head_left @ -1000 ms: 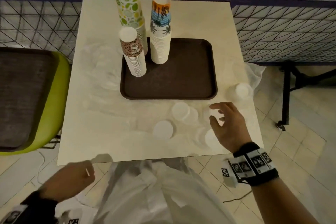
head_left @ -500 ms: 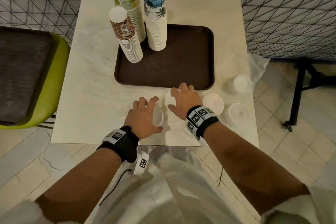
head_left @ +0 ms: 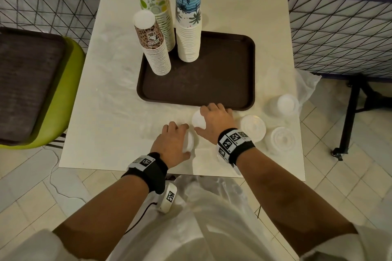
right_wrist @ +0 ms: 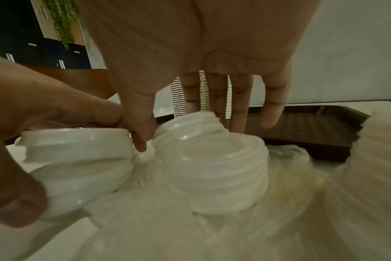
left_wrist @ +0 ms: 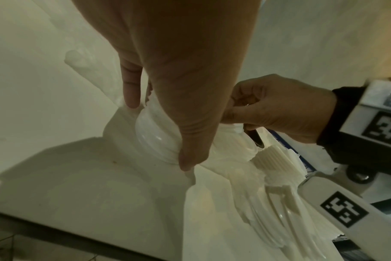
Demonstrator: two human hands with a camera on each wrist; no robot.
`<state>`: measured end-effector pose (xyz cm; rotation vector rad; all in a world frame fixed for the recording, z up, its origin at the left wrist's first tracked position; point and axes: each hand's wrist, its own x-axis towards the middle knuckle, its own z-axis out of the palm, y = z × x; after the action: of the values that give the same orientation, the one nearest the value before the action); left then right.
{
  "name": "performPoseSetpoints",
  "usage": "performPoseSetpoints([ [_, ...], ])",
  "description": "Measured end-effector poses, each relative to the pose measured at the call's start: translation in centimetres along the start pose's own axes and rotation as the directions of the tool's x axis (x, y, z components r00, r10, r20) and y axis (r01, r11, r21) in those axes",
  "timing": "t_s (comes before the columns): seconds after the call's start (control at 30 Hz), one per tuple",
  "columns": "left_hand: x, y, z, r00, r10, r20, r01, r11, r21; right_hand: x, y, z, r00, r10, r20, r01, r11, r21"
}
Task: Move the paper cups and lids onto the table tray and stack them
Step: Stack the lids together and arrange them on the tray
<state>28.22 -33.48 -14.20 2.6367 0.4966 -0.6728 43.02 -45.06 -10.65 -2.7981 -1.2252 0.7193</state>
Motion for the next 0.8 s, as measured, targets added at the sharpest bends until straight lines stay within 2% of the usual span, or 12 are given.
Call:
performPoseSetpoints([
  [0.23,0.1,-0.1,0.2,1.000,0.006,0.007,-0.006,1.000,0.026,-3.0,1.9,-1.2,0.967,0.118,-0.226,-0.070,0.975,0.210],
  [0.5,0.5,0.0,0.2,1.000,0.009,0.029,-0.010,0.999,0.031,-4.1,1.8,1.1,0.990,0.128,-0.052,-0.119,0.982,0.148],
  [0.8,0.7,0.1,0.1,0.999,0.016,0.047,-0.018,0.999,0.040,-2.8,0.9,2.4,0.990,0.144,-0.010,-0.143,0.988,0.060],
])
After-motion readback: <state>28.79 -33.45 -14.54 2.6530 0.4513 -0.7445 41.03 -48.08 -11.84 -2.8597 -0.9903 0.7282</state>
